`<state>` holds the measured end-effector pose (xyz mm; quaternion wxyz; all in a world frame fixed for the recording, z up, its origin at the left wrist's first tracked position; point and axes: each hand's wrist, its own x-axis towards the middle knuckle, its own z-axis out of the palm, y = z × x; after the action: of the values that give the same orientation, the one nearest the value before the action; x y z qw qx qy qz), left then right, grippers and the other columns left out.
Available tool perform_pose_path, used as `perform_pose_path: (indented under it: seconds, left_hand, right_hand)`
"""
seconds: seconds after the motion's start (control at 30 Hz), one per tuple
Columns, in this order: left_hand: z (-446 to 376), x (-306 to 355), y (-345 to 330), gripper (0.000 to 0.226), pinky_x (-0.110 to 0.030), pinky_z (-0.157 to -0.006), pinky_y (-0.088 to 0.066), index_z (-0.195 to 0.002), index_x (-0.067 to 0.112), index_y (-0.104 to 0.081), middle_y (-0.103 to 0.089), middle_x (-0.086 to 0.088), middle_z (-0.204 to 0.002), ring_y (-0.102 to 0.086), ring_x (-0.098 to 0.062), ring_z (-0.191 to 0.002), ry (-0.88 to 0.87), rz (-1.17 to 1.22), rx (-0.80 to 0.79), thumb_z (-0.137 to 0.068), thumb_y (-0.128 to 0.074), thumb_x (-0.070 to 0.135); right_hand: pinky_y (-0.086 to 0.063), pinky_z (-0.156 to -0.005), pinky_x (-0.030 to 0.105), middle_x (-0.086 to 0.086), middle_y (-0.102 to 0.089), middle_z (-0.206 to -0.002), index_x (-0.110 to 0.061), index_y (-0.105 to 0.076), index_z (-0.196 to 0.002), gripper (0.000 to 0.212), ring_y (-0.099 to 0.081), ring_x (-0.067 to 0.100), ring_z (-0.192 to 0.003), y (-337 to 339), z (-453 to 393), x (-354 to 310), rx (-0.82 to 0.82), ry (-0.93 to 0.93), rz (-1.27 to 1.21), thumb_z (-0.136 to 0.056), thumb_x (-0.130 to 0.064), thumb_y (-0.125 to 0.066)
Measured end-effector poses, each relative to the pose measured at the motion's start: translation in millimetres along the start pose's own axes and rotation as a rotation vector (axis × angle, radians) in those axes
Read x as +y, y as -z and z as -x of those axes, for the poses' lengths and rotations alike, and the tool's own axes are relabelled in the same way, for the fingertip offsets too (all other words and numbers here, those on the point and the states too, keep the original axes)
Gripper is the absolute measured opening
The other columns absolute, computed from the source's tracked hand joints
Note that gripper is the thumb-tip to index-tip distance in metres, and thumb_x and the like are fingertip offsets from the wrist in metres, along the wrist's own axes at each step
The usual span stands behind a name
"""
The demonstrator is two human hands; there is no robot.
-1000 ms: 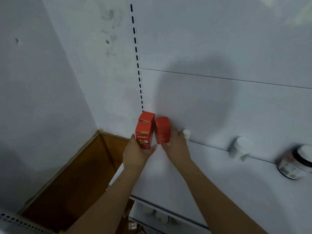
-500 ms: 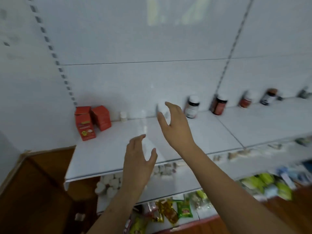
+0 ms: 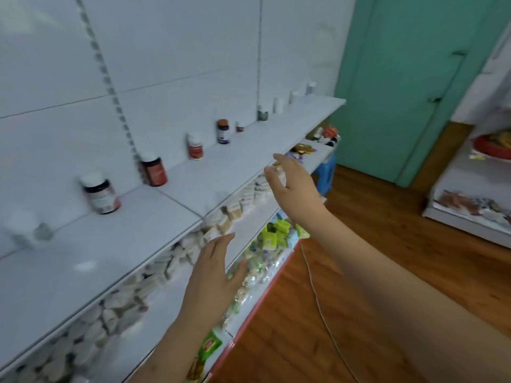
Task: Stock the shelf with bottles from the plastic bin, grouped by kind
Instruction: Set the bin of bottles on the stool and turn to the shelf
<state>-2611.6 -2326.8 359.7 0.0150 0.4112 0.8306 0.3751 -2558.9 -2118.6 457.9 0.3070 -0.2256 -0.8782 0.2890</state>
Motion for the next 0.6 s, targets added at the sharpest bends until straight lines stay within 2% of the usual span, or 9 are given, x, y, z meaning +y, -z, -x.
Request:
perform_pose_path:
  seconds: [0.13,0.2,0.3,0.37,0.5,0.6]
  left_hand:
    - [-47,52,-71,0.052,-0.013,-0.103,-0.027,-0.144,0.032,-0.038,-0.037,0.023,-0.135,-0.029,0.012,-0.121,-0.07,0.057,-0.095,-0.096,-0.055,0.043]
    - [-72,81,-112,0.052,-0.021,-0.105,-0.036,-0.142,0.031,-0.041,-0.044,0.017,-0.136,-0.037,0.004,-0.125,-0.091,0.064,-0.144,-0.094,-0.054,0.047]
    - [-106,119,-174,0.064,-0.03,-0.103,-0.042,-0.141,0.03,-0.042,-0.047,0.011,-0.136,-0.044,-0.009,-0.126,-0.123,0.058,-0.216,-0.086,-0.041,0.063]
    - [-129,141,-209,0.064,-0.032,-0.104,-0.042,-0.142,0.03,-0.041,-0.045,0.01,-0.138,-0.043,-0.01,-0.128,-0.151,0.068,-0.261,-0.087,-0.04,0.063]
    - [-171,176,-266,0.054,-0.031,-0.103,-0.044,-0.144,0.03,-0.039,-0.043,0.012,-0.139,-0.041,-0.006,-0.128,-0.184,0.077,-0.301,-0.095,-0.052,0.048]
    - [-204,188,-300,0.055,-0.033,-0.1,-0.047,-0.144,0.032,-0.038,-0.042,0.014,-0.142,-0.041,-0.006,-0.13,-0.192,0.062,-0.326,-0.094,-0.05,0.052]
  right_hand:
    - [-0.033,-0.106,0.029,0.004,-0.042,-0.15,-0.016,-0.04,-0.148,0.055,-0.039,0.018,-0.137,65,-12,84,0.053,-0.076,0.052,-0.102,-0.047,-0.042]
    - [-0.031,-0.104,0.027,0.004,-0.042,-0.15,-0.016,-0.039,-0.148,0.056,-0.04,0.018,-0.135,99,-20,129,0.073,-0.119,0.094,-0.102,-0.047,-0.041]
    - [-0.031,-0.108,0.03,0.003,-0.044,-0.149,-0.017,-0.04,-0.147,0.057,-0.038,0.02,-0.138,144,-34,197,0.104,-0.175,0.151,-0.101,-0.05,-0.04]
    - [-0.03,-0.11,0.031,0.004,-0.044,-0.149,-0.015,-0.04,-0.147,0.057,-0.038,0.021,-0.139,169,-42,237,0.127,-0.21,0.174,-0.101,-0.049,-0.041]
    - [-0.032,-0.112,0.034,0.006,-0.042,-0.151,-0.013,-0.036,-0.15,0.063,-0.039,0.021,-0.139,208,-64,300,0.149,-0.283,0.197,-0.101,-0.052,-0.04]
    - [-0.034,-0.111,0.035,0.004,-0.041,-0.151,-0.016,-0.035,-0.15,0.063,-0.039,0.021,-0.138,224,-88,337,0.158,-0.303,0.216,-0.1,-0.055,-0.039]
